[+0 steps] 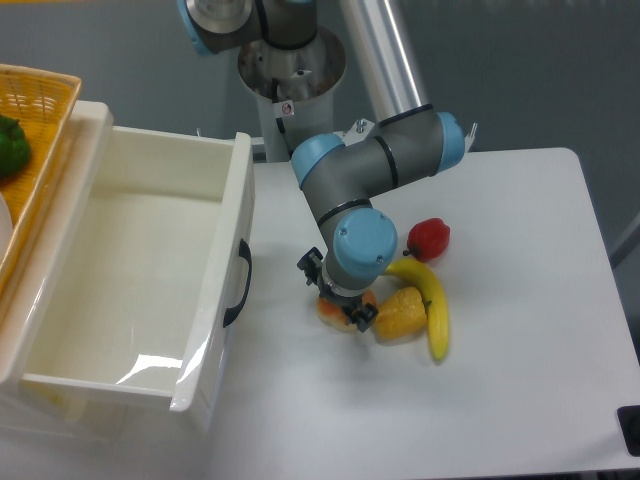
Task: Pick up the round bread
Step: 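Lower the open gripper over the orange round bread bun, then close the gripper on the round bread bun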
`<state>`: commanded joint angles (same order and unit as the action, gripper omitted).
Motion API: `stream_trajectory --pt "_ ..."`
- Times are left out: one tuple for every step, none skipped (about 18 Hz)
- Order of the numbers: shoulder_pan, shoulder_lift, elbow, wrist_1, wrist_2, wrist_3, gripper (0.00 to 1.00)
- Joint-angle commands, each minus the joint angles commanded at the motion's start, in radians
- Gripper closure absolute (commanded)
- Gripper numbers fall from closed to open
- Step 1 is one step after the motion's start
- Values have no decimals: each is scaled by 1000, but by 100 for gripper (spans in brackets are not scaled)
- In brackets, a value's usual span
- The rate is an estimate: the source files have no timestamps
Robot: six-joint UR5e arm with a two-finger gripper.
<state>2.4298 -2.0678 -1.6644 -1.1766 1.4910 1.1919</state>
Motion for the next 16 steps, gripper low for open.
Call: stream_trajectory --pt "0 -2 0 0 -2 0 0" --pt "0 -2 0 0 -2 0 0" --pt "0 -3 -2 6 0 0 0" --pt "0 -5 -2 12 0 0 0" --pt "0 -8 -3 18 0 0 0" --pt "0 -8 -6 24 0 0 0" --pt "0 -9 -6 28 0 0 0" --pt "0 -9 -6 31 2 0 0" --pt "0 -9 -6 32 0 0 0" --pt "0 -9 -3 31 2 0 2" --pt "0 -11 -2 32 2 0 3" --pt "0 -14 -2 32 3 0 3" --pt "0 -14 2 32 11 0 5" --pt "0 -15 2 32 17 0 8" --pt "0 -17 2 32 18 0 14" --pt "0 -17 2 32 20 0 15"
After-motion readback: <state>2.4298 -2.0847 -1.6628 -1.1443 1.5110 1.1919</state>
